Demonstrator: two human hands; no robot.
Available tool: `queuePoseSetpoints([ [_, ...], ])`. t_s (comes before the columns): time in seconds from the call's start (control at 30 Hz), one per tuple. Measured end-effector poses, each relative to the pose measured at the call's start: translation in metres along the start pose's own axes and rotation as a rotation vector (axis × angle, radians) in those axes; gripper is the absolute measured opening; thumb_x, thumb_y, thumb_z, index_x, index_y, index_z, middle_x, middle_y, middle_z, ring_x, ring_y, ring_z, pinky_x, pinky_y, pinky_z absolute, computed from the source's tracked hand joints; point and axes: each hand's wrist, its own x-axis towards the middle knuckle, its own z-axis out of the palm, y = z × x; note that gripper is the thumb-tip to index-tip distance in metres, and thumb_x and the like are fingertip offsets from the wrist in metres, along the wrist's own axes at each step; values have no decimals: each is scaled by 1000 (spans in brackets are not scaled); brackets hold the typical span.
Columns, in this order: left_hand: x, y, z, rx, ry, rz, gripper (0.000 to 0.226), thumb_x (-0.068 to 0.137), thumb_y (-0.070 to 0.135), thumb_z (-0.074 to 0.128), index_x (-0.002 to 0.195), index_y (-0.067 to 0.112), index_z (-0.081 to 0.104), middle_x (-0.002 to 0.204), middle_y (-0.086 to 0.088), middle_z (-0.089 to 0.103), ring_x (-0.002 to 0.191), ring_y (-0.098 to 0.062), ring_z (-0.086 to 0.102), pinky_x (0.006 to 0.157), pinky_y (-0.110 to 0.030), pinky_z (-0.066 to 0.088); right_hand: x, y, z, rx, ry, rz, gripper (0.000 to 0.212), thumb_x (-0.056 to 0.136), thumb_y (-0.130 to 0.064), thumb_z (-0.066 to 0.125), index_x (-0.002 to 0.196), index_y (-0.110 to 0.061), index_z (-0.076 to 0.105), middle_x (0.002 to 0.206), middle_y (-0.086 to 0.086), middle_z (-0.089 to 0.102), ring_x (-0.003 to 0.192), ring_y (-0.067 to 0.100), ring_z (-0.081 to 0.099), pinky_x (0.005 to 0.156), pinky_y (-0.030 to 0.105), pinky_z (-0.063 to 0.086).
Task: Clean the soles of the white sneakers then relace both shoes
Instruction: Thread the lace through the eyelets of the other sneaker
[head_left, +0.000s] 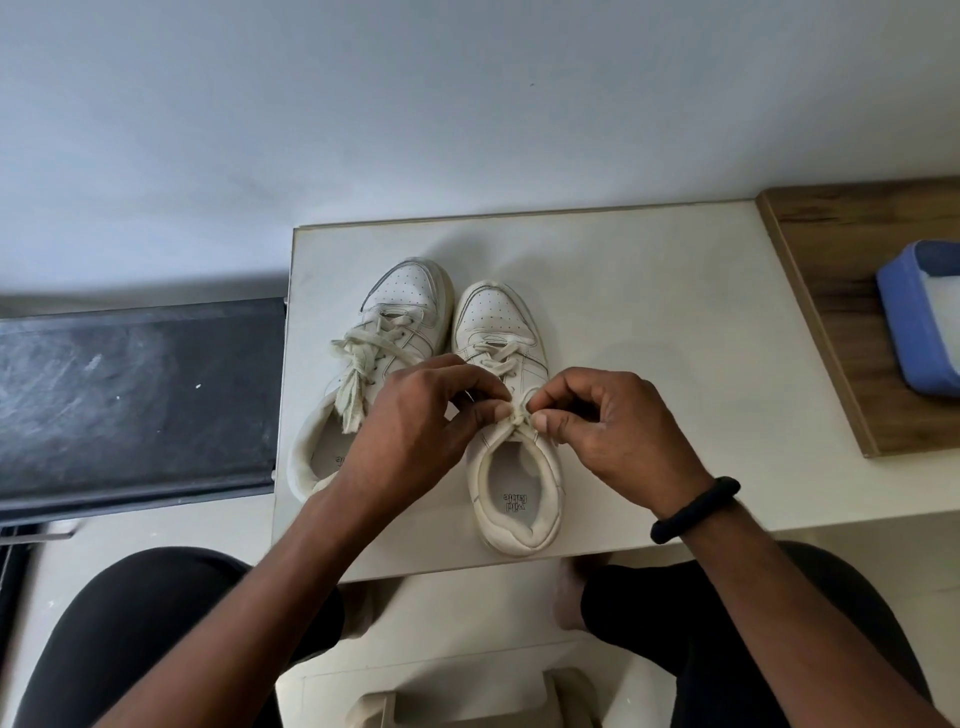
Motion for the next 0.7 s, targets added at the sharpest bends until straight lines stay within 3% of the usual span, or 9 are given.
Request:
queuePoseSetpoints([
  [0.13, 0, 2, 0, -5, -15, 17, 8, 91, 33, 79, 98, 29, 80, 95, 12, 72, 88, -3, 67, 71, -7, 44, -2, -2, 2, -48, -15, -5, 13, 79, -20, 84, 81, -28, 74, 76, -14, 73, 74, -4, 67, 66, 7, 46],
  [0.43, 0, 2, -4, -47, -31, 18, 5, 90, 27, 81, 94, 27, 81, 93, 15, 74, 89, -3, 68, 73, -6, 45, -4, -6, 8, -99, 52, -80, 16, 82, -18, 81, 77, -30, 70, 80, -15, 72, 78, -1, 67, 68, 8, 48],
  [0.6, 1, 1, -5, -52, -25, 52, 6, 90, 30, 81, 93, 25, 82, 94, 14, 75, 86, -4, 71, 73, -12, 49, -3, -6, 11, -82, 75, -102, 10, 81, -16, 82, 82, -23, 73, 85, -13, 74, 83, 0, 69, 74, 13, 54],
  [0.7, 0, 2, -7, -93, 21, 11, 6, 88, 29, 82, 92, 25, 84, 95, 12, 75, 82, -3, 72, 71, -13, 51, -1, -5, 3, -71, 28, -51, 15, 80, -19, 84, 89, -27, 74, 88, -15, 74, 86, -4, 69, 76, 10, 52],
])
